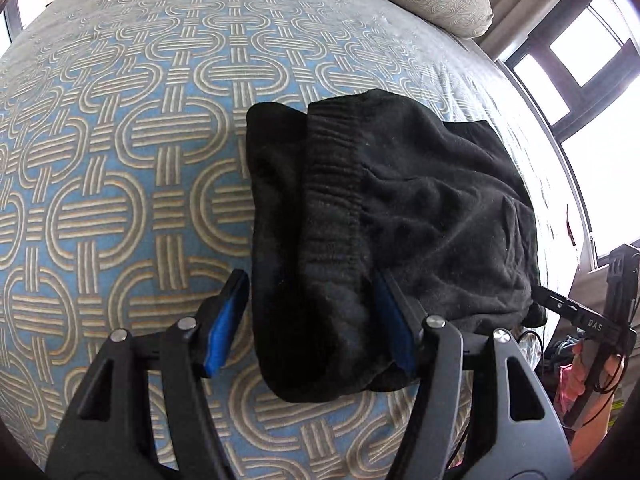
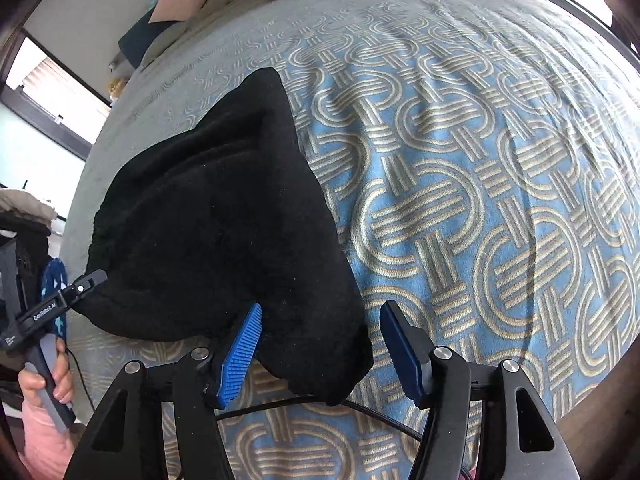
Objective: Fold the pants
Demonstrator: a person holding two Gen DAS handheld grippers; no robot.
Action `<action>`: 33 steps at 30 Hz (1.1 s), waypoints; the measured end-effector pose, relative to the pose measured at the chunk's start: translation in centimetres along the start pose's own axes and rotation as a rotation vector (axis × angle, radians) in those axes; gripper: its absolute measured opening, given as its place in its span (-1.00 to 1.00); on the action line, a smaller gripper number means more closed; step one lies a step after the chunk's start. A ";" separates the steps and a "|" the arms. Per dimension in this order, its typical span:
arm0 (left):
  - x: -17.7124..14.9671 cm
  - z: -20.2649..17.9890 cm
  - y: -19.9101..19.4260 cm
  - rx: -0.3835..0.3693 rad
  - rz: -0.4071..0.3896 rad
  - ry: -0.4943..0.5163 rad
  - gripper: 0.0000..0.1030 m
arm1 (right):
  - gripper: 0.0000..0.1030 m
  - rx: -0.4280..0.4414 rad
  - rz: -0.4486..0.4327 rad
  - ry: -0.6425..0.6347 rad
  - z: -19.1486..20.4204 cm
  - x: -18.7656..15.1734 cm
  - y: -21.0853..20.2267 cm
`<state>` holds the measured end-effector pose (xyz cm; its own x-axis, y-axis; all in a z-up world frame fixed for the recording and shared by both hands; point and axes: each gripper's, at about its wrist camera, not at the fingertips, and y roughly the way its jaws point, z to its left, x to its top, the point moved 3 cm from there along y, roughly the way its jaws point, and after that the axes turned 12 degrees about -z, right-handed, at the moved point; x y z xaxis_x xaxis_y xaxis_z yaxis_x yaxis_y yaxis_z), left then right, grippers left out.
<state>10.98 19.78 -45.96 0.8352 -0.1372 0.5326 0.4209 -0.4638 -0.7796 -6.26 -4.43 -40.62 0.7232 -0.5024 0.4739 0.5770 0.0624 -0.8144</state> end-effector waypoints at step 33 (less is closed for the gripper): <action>1.1 -2.6 2.4 -0.077 0.012 0.098 0.02 | -0.04 0.123 0.064 -0.115 2.1 9.5 7.6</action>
<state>11.94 16.21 -46.39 0.8001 -0.2262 0.5556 0.3791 -0.5272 -0.7605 5.78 -6.91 -41.67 0.7945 -0.3924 0.4635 0.5654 0.1995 -0.8003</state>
